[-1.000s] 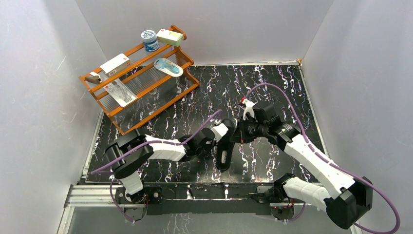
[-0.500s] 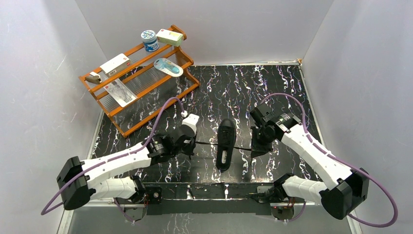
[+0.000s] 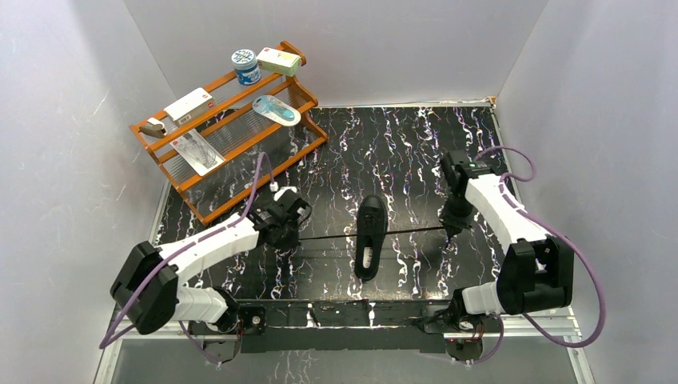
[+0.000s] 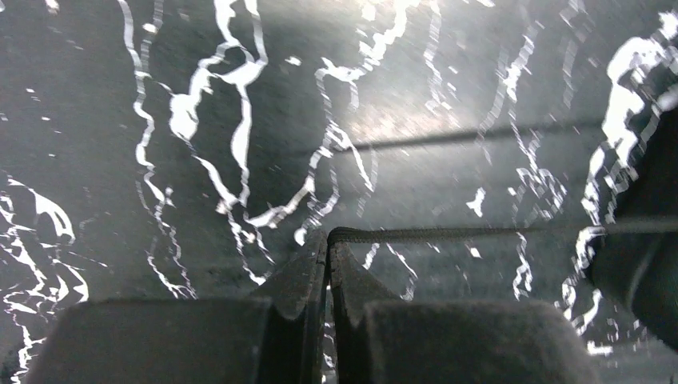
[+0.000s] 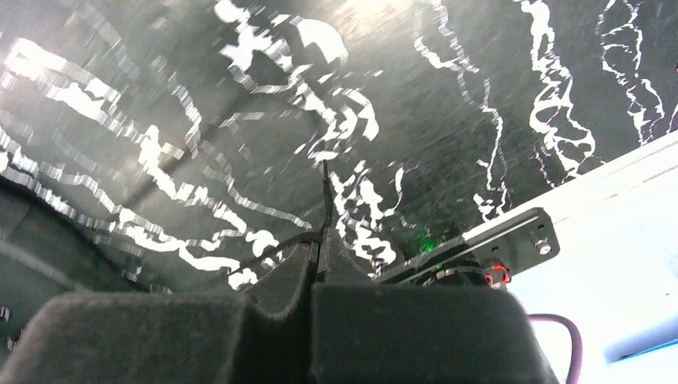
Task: Tie the shoes
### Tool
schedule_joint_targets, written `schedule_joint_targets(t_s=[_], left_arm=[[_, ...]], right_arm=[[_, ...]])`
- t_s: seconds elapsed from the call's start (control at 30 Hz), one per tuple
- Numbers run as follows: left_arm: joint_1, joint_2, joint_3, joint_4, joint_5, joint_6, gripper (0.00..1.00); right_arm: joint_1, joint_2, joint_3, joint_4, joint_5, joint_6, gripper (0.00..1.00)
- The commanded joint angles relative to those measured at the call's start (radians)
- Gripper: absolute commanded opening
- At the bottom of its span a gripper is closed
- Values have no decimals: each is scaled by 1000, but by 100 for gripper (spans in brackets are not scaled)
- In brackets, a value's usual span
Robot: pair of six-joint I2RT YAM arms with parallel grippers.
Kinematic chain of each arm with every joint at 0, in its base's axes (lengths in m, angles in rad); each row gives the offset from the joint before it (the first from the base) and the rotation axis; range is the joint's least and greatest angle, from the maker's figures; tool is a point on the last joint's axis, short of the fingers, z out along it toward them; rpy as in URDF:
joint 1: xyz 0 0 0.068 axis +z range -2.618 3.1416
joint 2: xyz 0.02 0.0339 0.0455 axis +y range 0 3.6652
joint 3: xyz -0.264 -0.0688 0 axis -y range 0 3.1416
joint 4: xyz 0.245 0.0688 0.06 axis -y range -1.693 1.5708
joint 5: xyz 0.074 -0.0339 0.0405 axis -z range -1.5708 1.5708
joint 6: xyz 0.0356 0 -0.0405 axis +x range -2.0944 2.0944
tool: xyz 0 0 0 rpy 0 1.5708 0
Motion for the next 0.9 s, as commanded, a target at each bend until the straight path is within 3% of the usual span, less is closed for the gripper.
schedule_joint_targets(t_s=[0.0,0.13,0.37,0.5,0.6,0.73,0.83,0.87], left_arm=[[88,22,32,-41,-18,34,0],[116,21,8,-23,5,79,0],[146,40,-45,21,94,126,0],[146,53,-27,43,225,144,0],[146,42,14,-30,216,93,1],[147,-35,64,-156,168,31,35],[146,-126,71,-128,195,46,56],[146,-144,76,-107,214,70,58]], right_arm=[[-184,-23,-89,112,10,-127,0],[-303,-68,-208,202,-49,-133,0],[-307,53,-188,266,-49,-127,0],[-305,14,-182,280,-129,-152,0],[-303,-19,-204,295,-220,-186,0],[-295,-41,-203,287,-283,-231,0],[-284,-53,-201,283,-282,-270,0],[-282,-60,-202,283,-278,-281,0]])
